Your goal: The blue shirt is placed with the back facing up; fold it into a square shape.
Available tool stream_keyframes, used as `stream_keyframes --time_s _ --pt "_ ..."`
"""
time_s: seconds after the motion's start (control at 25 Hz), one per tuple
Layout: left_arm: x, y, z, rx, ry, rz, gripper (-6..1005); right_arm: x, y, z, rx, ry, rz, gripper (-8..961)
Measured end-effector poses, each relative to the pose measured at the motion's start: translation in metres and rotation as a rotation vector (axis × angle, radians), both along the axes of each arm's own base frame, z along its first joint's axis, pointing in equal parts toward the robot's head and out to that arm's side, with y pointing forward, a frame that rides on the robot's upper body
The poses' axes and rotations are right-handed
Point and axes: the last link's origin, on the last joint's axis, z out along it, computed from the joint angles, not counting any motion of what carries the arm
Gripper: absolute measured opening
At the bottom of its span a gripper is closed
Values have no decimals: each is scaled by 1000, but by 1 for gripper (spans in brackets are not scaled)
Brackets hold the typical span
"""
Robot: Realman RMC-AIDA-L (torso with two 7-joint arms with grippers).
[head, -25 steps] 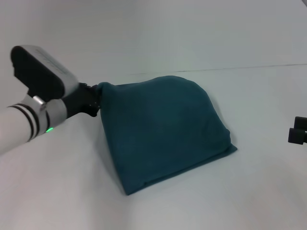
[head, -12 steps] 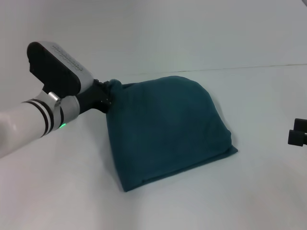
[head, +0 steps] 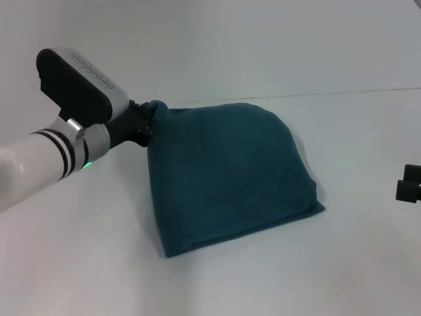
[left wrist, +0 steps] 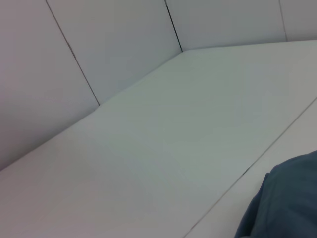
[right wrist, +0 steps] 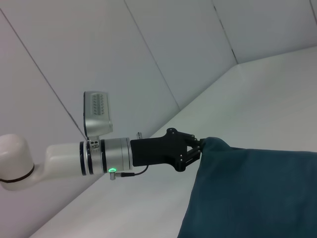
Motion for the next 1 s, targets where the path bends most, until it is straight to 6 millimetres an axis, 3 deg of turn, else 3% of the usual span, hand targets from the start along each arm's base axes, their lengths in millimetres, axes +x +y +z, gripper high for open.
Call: stream_keyframes --time_s 0.32,0.76,1.0 --pt "-5 -1 0 2 -1 14 59 1 -2 -1 -4 -3 0 682" --pt "-30 -5 5 61 5 96 115 3 -5 -3 -13 3 1 679" --pt "-41 -9 10 79 1 125 321 3 -5 -4 -18 4 3 677"
